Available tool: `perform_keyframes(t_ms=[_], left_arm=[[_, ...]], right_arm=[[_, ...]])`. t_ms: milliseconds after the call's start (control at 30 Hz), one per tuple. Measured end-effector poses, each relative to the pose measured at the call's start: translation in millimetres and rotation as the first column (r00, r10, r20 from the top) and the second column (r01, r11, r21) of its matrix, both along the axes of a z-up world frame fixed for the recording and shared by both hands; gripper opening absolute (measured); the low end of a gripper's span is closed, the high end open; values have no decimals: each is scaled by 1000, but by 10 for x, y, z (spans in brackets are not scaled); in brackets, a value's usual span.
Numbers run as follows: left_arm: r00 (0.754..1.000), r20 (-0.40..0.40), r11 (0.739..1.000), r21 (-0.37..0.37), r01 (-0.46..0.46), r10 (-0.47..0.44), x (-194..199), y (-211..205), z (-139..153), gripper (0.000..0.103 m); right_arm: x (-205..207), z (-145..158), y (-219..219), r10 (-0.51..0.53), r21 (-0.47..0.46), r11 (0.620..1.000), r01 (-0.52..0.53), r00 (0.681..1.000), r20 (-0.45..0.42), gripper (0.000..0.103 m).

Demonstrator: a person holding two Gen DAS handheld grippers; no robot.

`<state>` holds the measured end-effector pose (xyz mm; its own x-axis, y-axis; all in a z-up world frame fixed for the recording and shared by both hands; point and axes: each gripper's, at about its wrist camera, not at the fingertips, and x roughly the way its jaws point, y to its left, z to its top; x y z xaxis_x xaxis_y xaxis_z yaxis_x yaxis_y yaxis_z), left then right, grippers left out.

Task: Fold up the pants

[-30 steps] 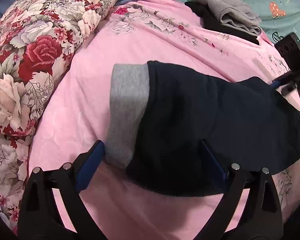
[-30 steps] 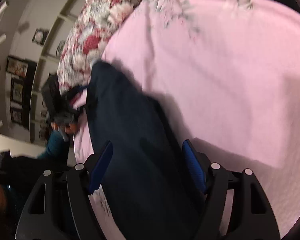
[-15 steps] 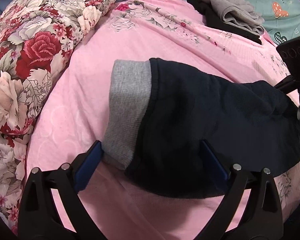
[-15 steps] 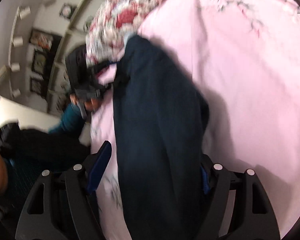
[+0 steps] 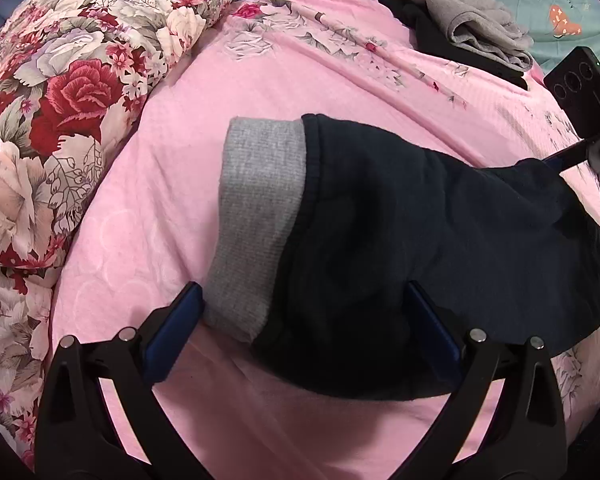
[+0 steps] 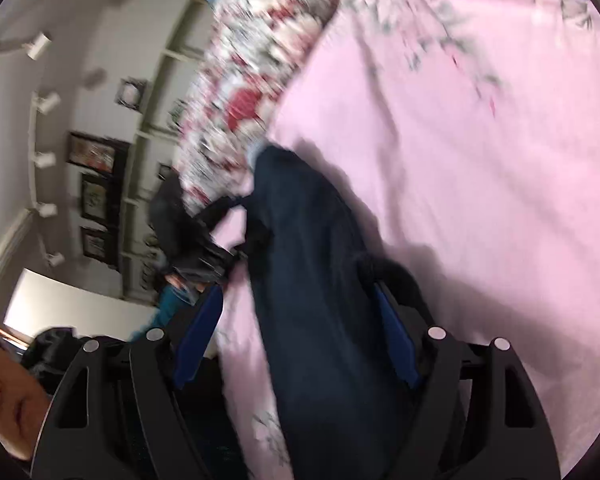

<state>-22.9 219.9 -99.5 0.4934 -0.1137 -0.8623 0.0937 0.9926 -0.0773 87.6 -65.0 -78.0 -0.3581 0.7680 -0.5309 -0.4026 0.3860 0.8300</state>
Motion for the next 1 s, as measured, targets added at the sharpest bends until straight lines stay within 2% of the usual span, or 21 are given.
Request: perform_keyframes(t_ms=[67, 167, 300, 367, 433, 467, 567, 633, 733, 833, 867, 933, 967, 1000], left_arm=[[1000, -2, 1000, 3, 1, -1, 4, 3, -2, 101], [1000, -6, 1000, 4, -4, 4, 26, 10, 0, 101], [1000, -3, 1000, 9, -11, 11, 33, 13, -4, 101], [1000, -1, 1000, 7, -15, 15, 25, 19, -7, 101], [1000, 3, 1000, 7, -19, 19, 4, 30, -14, 101], [1000, 3, 1000, 0, -25, 25, -16, 48, -11, 101], [999, 32, 999, 7, -31, 31, -113, 88, 65, 100], [997, 66, 999, 22, -42, 40, -159, 99, 179, 99], [991, 127, 999, -12, -44, 45, -151, 110, 381, 99], [983, 175, 998, -40, -43, 50, -4, 58, 503, 99], [984, 172, 998, -48, -42, 50, 96, 28, 479, 99], [988, 144, 998, 2, -64, 63, 275, -13, 356, 99], [989, 116, 994, 57, -94, 87, 373, 5, 247, 99], [991, 88, 992, 69, -109, 102, 436, 52, 165, 99]], right_arm=[[34, -12, -21, -32, 3, 999, 32, 999, 13, 77], [94, 101, -92, -131, 67, 990, 126, 989, 72, 76], [192, 96, -170, -239, 96, 968, 233, 970, 55, 76], [370, 79, -359, -394, 84, 918, 388, 917, 59, 76], [529, -35, -551, -473, 58, 878, 474, 880, -39, 76], [535, -42, -595, -480, 52, 874, 483, 876, -52, 76], [349, 114, -535, -426, 40, 904, 425, 905, 24, 76], [174, 174, -405, -376, 50, 926, 374, 927, 15, 78], [5, 161, -221, -329, 45, 943, 329, 944, 4, 80], [1, -57, -144, -349, -52, 935, 350, 937, 27, 80], [22, -103, -183, -365, -49, 929, 366, 931, 23, 74], [16, -62, -323, -417, -62, 907, 417, 909, 24, 73], [-18, -5, -382, -426, -89, 899, 430, 903, 62, 76], [-71, 82, -444, -425, -102, 895, 435, 899, 109, 80]])
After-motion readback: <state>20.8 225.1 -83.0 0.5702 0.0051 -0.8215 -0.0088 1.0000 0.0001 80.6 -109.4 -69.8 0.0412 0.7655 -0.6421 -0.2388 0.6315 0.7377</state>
